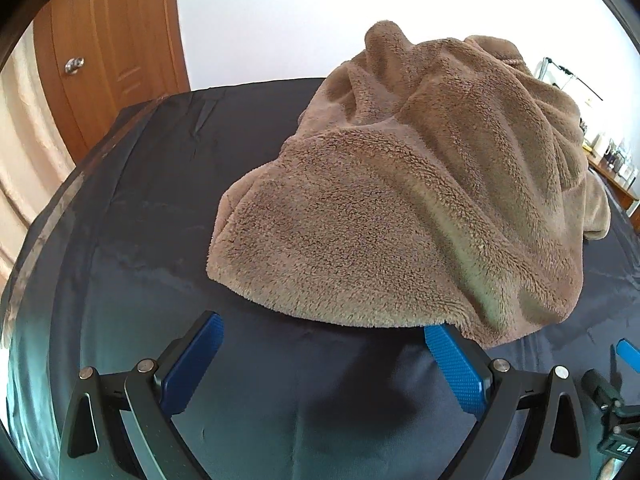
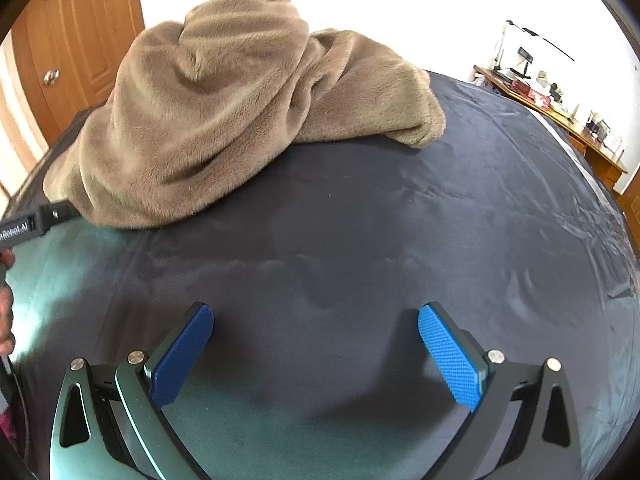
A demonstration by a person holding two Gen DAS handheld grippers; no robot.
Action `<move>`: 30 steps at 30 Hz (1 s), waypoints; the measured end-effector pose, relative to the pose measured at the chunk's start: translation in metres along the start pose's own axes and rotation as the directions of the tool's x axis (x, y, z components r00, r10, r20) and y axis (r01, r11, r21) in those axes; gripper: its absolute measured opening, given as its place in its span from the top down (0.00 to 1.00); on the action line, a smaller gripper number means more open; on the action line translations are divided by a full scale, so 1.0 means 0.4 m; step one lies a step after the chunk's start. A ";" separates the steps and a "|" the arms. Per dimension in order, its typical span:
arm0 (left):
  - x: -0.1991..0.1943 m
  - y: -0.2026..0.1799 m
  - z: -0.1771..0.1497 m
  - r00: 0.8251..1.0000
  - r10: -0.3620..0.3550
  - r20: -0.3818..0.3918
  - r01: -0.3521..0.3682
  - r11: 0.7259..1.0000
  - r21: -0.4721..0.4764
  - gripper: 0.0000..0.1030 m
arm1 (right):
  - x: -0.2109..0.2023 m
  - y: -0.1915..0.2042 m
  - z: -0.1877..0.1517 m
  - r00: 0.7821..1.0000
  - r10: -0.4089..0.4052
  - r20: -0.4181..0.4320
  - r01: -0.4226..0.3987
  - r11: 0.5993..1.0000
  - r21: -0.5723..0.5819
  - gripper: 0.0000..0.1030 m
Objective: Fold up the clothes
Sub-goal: 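Reach the right gripper into the brown fleece and close on it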
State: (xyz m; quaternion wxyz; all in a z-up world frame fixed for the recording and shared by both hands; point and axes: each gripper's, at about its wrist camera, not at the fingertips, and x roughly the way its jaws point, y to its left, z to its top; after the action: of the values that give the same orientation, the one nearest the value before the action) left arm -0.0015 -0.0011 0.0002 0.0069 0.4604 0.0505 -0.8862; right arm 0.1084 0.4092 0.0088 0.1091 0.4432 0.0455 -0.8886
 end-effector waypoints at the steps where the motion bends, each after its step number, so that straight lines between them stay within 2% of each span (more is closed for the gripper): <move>1: 0.001 0.002 0.003 1.000 0.000 0.001 0.000 1.000 -0.002 0.01 | -0.008 -0.003 0.003 1.000 0.018 0.019 -0.018 1.000 0.012 0.00; 5: 0.003 0.016 0.010 1.000 -0.005 0.004 0.005 1.000 -0.010 0.01 | -0.056 0.000 0.052 0.987 0.094 0.129 -0.099 0.995 0.032 0.00; 10: 0.006 0.023 0.000 1.000 -0.011 0.005 0.011 1.000 -0.018 0.01 | -0.118 0.019 0.140 0.946 0.182 0.267 -0.191 0.982 0.009 0.00; 14: 0.016 0.023 -0.012 1.000 -0.014 0.012 0.015 1.000 -0.021 0.01 | -0.133 0.075 0.230 0.920 0.207 0.333 -0.194 0.978 -0.074 0.00; 20: 0.013 0.025 -0.030 0.999 -0.030 0.023 0.031 0.999 -0.034 0.01 | -0.102 0.163 0.349 0.906 0.224 0.360 -0.177 0.971 -0.160 0.05; 24: 0.018 0.031 -0.038 0.998 -0.050 0.039 0.052 0.997 -0.051 0.01 | -0.042 0.205 0.416 0.912 0.219 0.347 -0.163 0.969 -0.185 0.06; 30: 0.018 0.026 -0.058 0.994 -0.091 0.067 0.097 0.992 -0.085 0.01 | 0.060 0.229 0.491 0.929 0.240 0.283 -0.203 0.967 -0.153 0.12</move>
State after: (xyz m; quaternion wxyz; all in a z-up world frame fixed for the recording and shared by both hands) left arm 0.0139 -0.0088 -0.0199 -0.0128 0.4285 0.1111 -0.8966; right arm -0.0368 0.2814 0.1097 0.2411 0.2986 0.0316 -0.9229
